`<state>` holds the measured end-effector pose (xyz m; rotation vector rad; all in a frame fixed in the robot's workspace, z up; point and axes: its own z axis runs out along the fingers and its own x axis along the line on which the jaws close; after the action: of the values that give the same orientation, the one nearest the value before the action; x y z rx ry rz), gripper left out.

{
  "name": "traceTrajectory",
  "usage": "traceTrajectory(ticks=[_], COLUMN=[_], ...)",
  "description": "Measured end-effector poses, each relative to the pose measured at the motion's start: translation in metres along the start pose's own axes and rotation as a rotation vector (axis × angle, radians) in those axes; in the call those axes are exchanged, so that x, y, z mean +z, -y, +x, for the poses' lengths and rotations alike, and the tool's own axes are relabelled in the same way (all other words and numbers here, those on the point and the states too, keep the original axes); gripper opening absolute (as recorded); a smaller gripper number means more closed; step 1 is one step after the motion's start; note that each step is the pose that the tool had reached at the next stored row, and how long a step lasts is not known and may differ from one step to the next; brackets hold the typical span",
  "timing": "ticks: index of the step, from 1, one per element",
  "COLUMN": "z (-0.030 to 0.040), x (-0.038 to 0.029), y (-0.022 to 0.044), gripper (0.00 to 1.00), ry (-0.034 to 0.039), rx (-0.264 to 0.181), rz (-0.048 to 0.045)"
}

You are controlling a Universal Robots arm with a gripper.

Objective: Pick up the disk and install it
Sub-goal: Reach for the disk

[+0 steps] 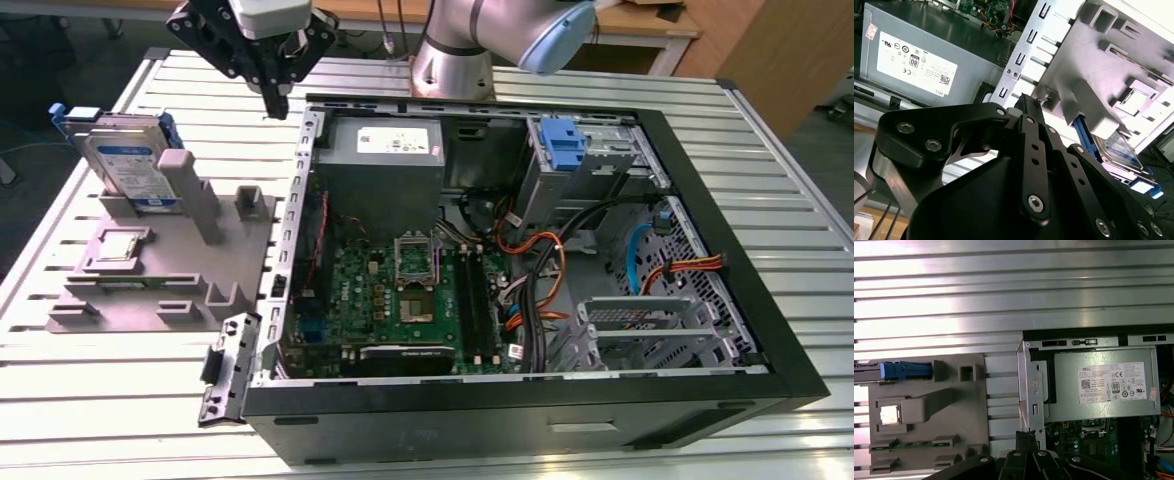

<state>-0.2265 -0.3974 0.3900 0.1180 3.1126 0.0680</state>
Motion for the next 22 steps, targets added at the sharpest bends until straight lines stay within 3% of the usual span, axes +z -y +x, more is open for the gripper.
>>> traceTrajectory(ticks=[22], z=[0.0068], x=[0.0009], y=[-0.0006], gripper=[0.1], ry=[0.0], rx=[0.0], rz=[0.0])
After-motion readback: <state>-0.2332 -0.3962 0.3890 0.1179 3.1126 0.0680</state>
